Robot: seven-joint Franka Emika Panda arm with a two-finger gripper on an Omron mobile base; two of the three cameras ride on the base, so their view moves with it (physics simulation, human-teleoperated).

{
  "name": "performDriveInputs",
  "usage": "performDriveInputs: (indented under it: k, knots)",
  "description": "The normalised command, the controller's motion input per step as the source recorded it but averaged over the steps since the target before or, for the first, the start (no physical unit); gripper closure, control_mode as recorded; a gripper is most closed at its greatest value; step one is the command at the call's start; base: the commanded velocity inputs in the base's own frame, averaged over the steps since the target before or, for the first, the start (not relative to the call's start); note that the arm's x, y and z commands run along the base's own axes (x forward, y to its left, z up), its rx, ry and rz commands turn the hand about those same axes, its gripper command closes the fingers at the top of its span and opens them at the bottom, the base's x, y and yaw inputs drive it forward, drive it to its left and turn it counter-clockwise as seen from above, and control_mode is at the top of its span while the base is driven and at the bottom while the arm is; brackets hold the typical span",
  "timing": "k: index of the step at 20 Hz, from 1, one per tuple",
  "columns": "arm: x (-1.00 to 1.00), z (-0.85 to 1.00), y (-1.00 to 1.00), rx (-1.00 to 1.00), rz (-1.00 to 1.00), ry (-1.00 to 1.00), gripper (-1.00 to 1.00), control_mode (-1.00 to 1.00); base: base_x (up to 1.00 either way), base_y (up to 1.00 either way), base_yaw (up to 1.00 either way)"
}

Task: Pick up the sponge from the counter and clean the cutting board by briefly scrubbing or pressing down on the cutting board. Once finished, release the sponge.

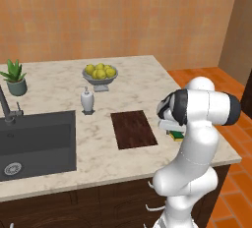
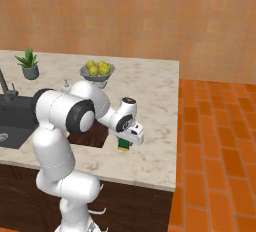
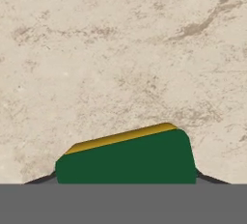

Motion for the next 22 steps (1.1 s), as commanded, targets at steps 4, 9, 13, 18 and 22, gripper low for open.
performDriveInputs:
  k: [4, 9, 13, 18, 22]
  knots:
    - [-0.01, -0.31, -0.03, -0.04, -0.01, 0.0, 1.0, -1.0, 0.0, 0.0, 0.0]
    - [0.0, -0.08, 0.0, -0.01, 0.0, 0.0, -1.0, -1.0, 0.0, 0.0, 0.0]
    - [0.0, 0.0, 0.0, 0.0, 0.0, 0.0, -1.0, -1.0, 0.0, 0.0, 0.0]
    - [-0.06, 0.02, 0.0, 0.0, 0.0, -0.01, -1.0, -1.0, 0.0, 0.0, 0.0]
    - [-0.21, 0.34, 0.0, 0.0, 0.0, 0.0, -1.0, -1.0, 0.0, 0.0, 0.0]
